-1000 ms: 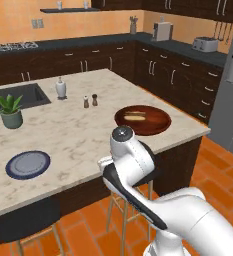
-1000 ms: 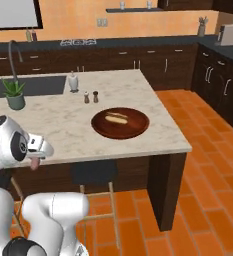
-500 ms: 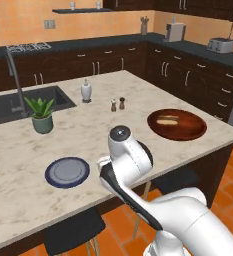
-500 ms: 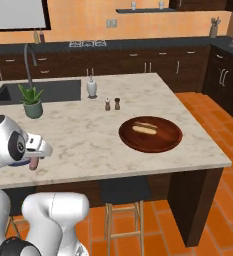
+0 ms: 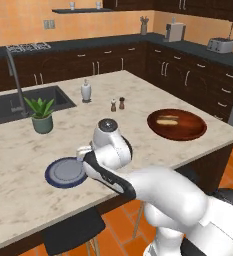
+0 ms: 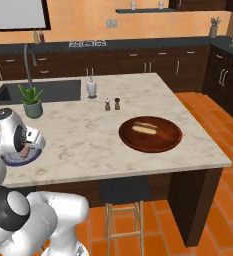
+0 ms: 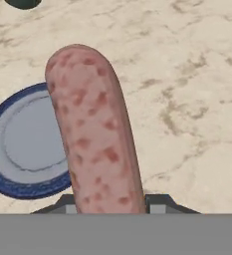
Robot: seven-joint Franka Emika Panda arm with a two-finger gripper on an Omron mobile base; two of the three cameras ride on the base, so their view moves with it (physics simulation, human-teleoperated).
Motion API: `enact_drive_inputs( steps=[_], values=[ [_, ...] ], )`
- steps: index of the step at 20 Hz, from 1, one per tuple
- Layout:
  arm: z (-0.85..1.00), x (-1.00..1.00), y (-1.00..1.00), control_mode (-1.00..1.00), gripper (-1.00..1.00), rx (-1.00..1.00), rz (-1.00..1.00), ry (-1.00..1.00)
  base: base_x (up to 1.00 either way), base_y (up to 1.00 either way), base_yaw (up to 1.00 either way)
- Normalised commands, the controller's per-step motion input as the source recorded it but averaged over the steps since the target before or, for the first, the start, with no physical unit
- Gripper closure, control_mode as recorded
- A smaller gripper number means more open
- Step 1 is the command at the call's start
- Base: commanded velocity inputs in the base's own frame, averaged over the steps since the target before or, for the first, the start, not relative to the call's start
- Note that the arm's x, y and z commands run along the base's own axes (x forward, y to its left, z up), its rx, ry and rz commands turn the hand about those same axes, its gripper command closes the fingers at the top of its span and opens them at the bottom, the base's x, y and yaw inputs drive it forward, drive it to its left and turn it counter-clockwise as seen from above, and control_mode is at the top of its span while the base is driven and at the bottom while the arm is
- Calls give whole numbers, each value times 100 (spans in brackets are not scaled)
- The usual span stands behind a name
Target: Place one bun and one sausage from the bowl on each plate.
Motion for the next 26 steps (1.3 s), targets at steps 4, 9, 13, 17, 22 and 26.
enact_drive_inputs(
  steps=[4, 9, 13, 17, 22, 26],
  values=[
    [-60, 54, 100, -100, 100, 13, 1, 7, 0, 0, 0],
    [-55, 33, 88, -100, 100, 3, 4, 7, 0, 0, 0],
    [-49, 43, 30, -100, -100, -5, 0, 0, 0, 0, 0],
    [4, 0, 0, -100, -100, 0, 0, 0, 0, 0, 0],
    [57, -15, -23, -100, -100, 1, 0, -2, 0, 0, 0],
    [85, -100, -100, -100, -100, 1, 0, -12, 0, 0, 0]
  ],
)
